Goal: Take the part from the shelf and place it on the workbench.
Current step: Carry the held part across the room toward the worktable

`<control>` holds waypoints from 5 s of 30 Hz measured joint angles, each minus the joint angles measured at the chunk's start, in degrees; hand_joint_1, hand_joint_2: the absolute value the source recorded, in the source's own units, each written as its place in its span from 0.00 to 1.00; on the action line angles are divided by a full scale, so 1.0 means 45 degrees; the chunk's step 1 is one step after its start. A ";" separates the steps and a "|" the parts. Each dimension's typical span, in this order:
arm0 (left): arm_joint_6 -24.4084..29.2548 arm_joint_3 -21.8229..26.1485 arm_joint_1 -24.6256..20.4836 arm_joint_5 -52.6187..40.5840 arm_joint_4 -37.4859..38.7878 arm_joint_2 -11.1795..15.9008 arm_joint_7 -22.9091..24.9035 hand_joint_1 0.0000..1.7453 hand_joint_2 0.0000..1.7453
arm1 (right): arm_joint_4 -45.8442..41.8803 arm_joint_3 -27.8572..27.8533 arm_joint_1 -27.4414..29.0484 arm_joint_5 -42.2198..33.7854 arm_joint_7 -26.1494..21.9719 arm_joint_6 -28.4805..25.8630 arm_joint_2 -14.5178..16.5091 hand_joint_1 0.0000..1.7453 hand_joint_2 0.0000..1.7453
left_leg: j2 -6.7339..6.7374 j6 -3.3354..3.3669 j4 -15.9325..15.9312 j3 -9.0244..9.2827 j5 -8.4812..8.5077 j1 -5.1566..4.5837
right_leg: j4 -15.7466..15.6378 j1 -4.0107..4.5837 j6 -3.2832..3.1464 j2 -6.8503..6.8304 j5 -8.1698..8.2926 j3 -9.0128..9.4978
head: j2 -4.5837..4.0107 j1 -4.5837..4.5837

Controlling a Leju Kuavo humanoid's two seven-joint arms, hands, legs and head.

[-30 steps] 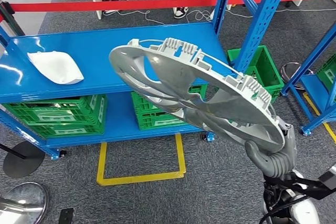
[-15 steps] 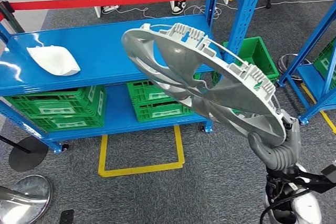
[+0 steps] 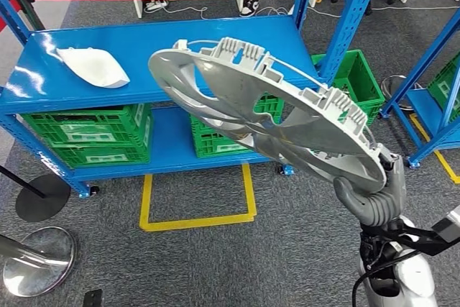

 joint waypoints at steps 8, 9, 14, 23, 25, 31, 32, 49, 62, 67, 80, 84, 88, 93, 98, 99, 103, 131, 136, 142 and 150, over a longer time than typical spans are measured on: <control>-0.0202 -0.0352 0.0017 -0.0186 0.0011 0.0035 0.0002 0.00 1.00 | -0.0090 -0.0004 0.0390 0.0147 -0.0152 -0.0171 0.0000 1.00 1.00 | 0.0004 -0.0531 0.0682 -0.0547 -0.0282 -0.0019 | -0.2240 0.0019 -0.0481 -0.0026 0.0612 0.1068 | 0.0000 -0.0067; -0.0231 -0.0411 0.0015 -0.0243 0.0012 0.0063 -0.0001 0.00 1.00 | -0.0124 -0.0009 0.0454 0.0198 -0.0201 -0.0227 0.0000 1.00 1.00 | 0.0007 -0.0613 0.1376 -0.0833 -0.0779 0.0021 | -0.2244 0.0004 -0.0525 -0.0054 0.0684 0.0997 | 0.0000 -0.0090; -0.0364 -0.0862 -0.0007 -0.0593 0.0012 0.0248 -0.0004 0.00 1.00 | -0.0656 -0.0265 0.1323 0.0551 -0.0443 -0.0662 -0.0023 1.00 1.00 | 0.0083 -0.0850 0.2909 -0.1041 -0.1274 0.0204 | -0.2185 -0.0035 -0.0513 -0.0400 0.0900 0.0629 | 0.0000 -0.0115; -0.0145 -0.1392 -0.0329 -0.0725 0.0006 0.0393 -0.0194 0.00 1.00 | -0.1912 -0.0991 0.2698 0.0656 -0.0701 -0.1082 -0.0125 1.00 1.00 | 0.0354 -0.0356 -0.0020 0.0548 -0.0489 0.0168 | -0.1630 -0.0003 -0.0014 -0.0904 0.0680 0.0245 | 0.0000 -0.0104; 0.0372 -0.1405 -0.0416 -0.0560 0.0004 0.0403 -0.0236 0.00 1.00 | -0.2220 -0.1185 0.3027 0.0664 -0.0753 -0.1120 -0.0126 1.00 1.00 | 0.0150 -0.0202 -0.0034 0.0488 -0.0408 0.0193 | -0.0451 -0.0037 0.0090 -0.0403 -0.0073 -0.0266 | 0.0000 -0.0063; 0.1352 -0.1403 -0.0627 -0.0265 -0.0006 0.0379 -0.0396 0.00 1.00 | -0.2594 -0.1474 0.3572 0.0680 -0.0796 -0.1116 -0.0126 1.00 1.00 | -0.0650 -0.0126 -0.0022 0.0364 -0.0233 0.0139 | 0.0523 -0.0050 -0.0004 0.0168 -0.0124 -0.0459 | 0.0000 -0.0029; 0.1380 -0.1401 -0.0647 -0.0256 -0.0010 0.0375 -0.0400 0.00 1.00 | -0.2640 -0.1498 0.3589 0.0681 -0.0798 -0.1116 -0.0125 1.00 1.00 | -0.0797 -0.0172 -0.0010 0.0346 -0.0205 0.0123 | -0.0400 -0.0079 -0.0041 0.0496 0.0219 0.0028 | 0.0000 -0.0030; 0.2192 -0.0526 -0.0446 0.1338 -0.0044 0.0284 -0.1007 0.00 1.00 | -0.1504 -0.0747 0.1595 0.0552 -0.0448 -0.0004 -0.0120 1.00 1.00 | 0.0989 -0.0595 0.0397 0.0228 -0.0316 -0.0004 | -0.1718 -0.0003 -0.0335 -0.1113 0.0726 0.0428 | 0.0000 -0.0195; 0.2903 0.0435 -0.0135 0.2564 0.0054 -0.0294 -0.1053 0.00 1.00 | 0.0796 0.1096 -0.0970 0.0269 -0.0072 0.0773 0.0140 1.00 1.00 | -0.1008 -0.0153 0.0031 0.0021 0.0088 0.0120 | 0.0209 -0.0129 0.0119 0.0233 0.0179 -0.0420 | 0.0000 -0.0058; 0.3075 0.0450 -0.0083 0.2841 0.0164 -0.0635 -0.0777 0.00 1.00 | 0.1394 0.1389 -0.1625 0.0056 -0.0012 0.0946 0.0347 1.00 1.00 | -0.1727 -0.0539 0.0154 -0.0409 0.0302 0.0189 | -0.1422 -0.0255 -0.0062 0.0935 0.0571 0.0300 | 0.0004 -0.0058; 0.3230 -0.0017 -0.0084 0.2686 0.0250 -0.1026 -0.0440 0.00 1.00 | 0.1897 0.1648 -0.1806 0.0014 -0.0133 0.0858 0.0520 1.00 1.00 | 0.1218 -0.0505 0.0500 -0.0312 0.0013 -0.0046 | -0.1452 0.0038 -0.0285 -0.1263 0.0579 0.0278 | 0.0001 -0.0296; 0.3022 -0.0310 -0.0052 0.2551 0.0256 -0.0851 -0.0636 0.00 1.00 | 0.1590 0.1604 -0.1268 0.0266 -0.0281 0.0399 0.0511 1.00 1.00 | 0.0682 -0.0227 0.0244 -0.0279 0.0058 -0.0019 | -0.1299 0.0044 -0.0035 -0.1418 0.0307 0.0311 | 0.0000 -0.0241; 0.2778 -0.0746 -0.0074 0.2284 0.0260 -0.0537 -0.0715 0.00 1.00 | 0.0829 0.1178 -0.0129 0.0508 -0.0537 -0.0135 0.0368 1.00 1.00 | -0.0069 -0.0057 0.0208 -0.0277 0.0109 0.0054 | 0.1398 -0.0010 0.0079 -0.0145 -0.1008 -0.0948 | 0.0000 -0.0113; 0.2670 -0.1486 -0.0091 0.1865 0.0260 -0.0145 -0.0551 0.00 1.00 | -0.0535 0.0340 0.1368 0.0831 -0.0776 -0.0604 0.0017 1.00 1.00 | -0.1006 -0.0107 0.0252 -0.0285 0.0130 0.0065 | 0.0022 -0.0087 0.0076 0.0356 0.0169 -0.0514 | 0.0000 -0.0095; 0.2685 -0.1849 -0.0171 0.1665 0.0255 0.0041 -0.0444 0.00 1.00 | -0.1320 -0.0138 0.1826 0.0761 -0.0845 -0.0648 -0.0188 1.00 1.00 | -0.1361 -0.0252 0.0375 -0.0397 0.0145 0.0035 | -0.1367 -0.0192 -0.0012 0.0931 0.0534 0.0241 | 0.0000 -0.0123; 0.2687 -0.1925 -0.0184 0.1647 0.0255 0.0077 -0.0435 0.00 1.00 | -0.1458 -0.0236 0.1908 0.0731 -0.0845 -0.0639 -0.0232 1.00 1.00 | -0.1414 -0.0294 0.0355 -0.0419 0.0179 0.0056 | -0.1348 -0.0164 -0.0049 0.0866 0.0546 0.0222 | 0.0000 -0.0122; 0.2698 -0.2403 -0.0286 0.1523 0.0231 0.0303 -0.0370 0.00 1.00 | -0.2403 -0.0818 0.2311 0.0589 -0.0813 -0.0591 -0.0461 1.00 1.00 | -0.0483 -0.0641 0.1973 -0.1255 -0.0808 0.0040 | -0.1446 -0.0130 -0.0469 0.0094 0.0696 0.0225 | 0.0000 -0.0318; 0.2923 -0.3611 -0.0397 0.1286 0.0109 0.0350 0.0104 0.00 1.00 | -0.3024 -0.1429 0.1064 0.0514 -0.0182 -0.0035 -0.1518 1.00 1.00 | -0.1380 -0.0486 0.0535 -0.0560 0.0060 0.0052 | -0.1332 -0.0200 -0.0207 0.0489 0.0639 0.0179 | 0.0000 -0.0193; 0.2923 -0.3586 -0.0439 0.1529 0.0109 0.0250 0.0113 0.00 1.00 | -0.2751 -0.1194 0.0359 0.0526 0.0078 0.0015 -0.1643 1.00 1.00 | -0.0129 -0.0597 0.3592 -0.2028 -0.1334 0.0045 | -0.1377 -0.0076 -0.0420 -0.0336 0.0636 0.0194 | 0.0000 -0.0304; 0.2775 -0.3481 -0.0496 0.1738 0.0107 0.0250 -0.0061 0.00 1.00 | -0.2401 -0.0995 -0.0078 0.0378 0.0225 -0.0070 -0.1771 1.00 1.00 | 0.0969 -0.0245 0.0538 -0.0377 0.0054 -0.0255 | -0.1356 0.0077 -0.0326 -0.1290 0.0513 0.0274 | 0.0000 -0.0282; 0.2629 -0.3416 -0.0476 0.1986 0.0104 0.0278 -0.0177 0.00 1.00 | -0.2328 -0.1039 0.0187 0.0177 0.0125 -0.0330 -0.2081 1.00 1.00 | -0.0167 0.0109 0.0178 -0.0222 0.0176 -0.0067 | 0.1520 -0.0016 0.0093 -0.0145 -0.0923 -0.1093 | 0.0000 -0.0084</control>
